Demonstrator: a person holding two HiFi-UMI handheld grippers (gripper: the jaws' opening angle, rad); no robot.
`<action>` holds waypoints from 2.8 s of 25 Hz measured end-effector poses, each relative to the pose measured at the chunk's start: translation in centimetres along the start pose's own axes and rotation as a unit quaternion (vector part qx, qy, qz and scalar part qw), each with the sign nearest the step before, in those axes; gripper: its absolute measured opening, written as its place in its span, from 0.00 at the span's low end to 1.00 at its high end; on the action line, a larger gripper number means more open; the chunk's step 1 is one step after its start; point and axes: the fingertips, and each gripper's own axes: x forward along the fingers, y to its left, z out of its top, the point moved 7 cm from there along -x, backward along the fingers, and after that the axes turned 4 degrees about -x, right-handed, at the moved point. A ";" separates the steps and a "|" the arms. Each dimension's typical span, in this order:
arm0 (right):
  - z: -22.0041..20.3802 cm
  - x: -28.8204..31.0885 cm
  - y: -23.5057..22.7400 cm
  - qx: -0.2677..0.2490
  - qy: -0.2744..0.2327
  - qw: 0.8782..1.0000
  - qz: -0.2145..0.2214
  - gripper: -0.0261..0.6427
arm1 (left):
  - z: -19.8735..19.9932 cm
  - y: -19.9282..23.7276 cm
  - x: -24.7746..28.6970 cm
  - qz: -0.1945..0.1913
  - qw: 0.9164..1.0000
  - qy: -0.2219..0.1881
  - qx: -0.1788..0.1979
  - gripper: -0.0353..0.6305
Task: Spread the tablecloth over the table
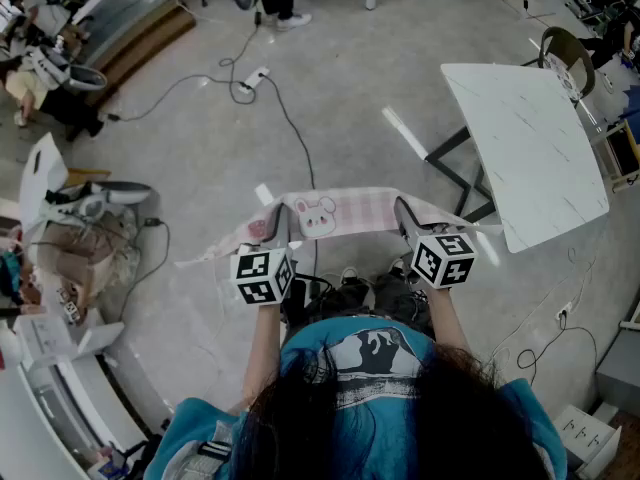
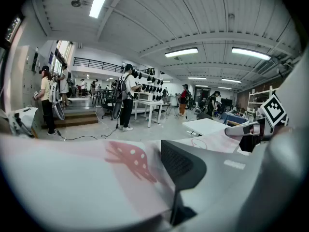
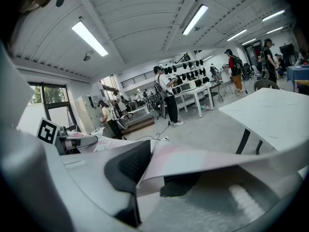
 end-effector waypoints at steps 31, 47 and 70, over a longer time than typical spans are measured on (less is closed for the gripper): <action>4.8 2.7 -9.4 0.030 0.002 0.999 0.013 0.13 | 4.2 -4.3 10.0 -0.006 1.000 0.011 -0.007 0.16; 14.8 9.4 -19.7 -0.001 -0.017 0.989 0.146 0.14 | 11.5 -9.5 17.5 0.096 0.994 -0.052 -0.016 0.16; 27.4 24.3 -25.0 -0.064 0.005 0.970 0.233 0.13 | 20.4 -6.2 27.7 0.119 0.988 -0.098 -0.006 0.17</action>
